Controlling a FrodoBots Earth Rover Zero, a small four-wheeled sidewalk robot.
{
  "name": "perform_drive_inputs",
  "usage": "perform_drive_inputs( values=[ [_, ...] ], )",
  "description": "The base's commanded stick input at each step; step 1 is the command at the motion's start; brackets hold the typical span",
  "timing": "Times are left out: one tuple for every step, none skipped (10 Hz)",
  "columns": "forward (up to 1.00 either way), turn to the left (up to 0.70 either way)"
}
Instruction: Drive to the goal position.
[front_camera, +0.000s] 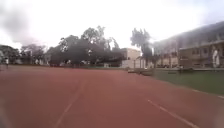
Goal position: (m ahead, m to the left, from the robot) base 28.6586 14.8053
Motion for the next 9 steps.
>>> perform_drive_inputs(
  values=[
    [0.70,0.00],
    [0.70,0.00],
    [0.70,0.00],
    [0.70,0.00],
    [0.70,0.00],
    [0.70,0.00],
    [0.70,0.00],
    [0.70,0.00],
    [0.70,0.00]
  ],
)
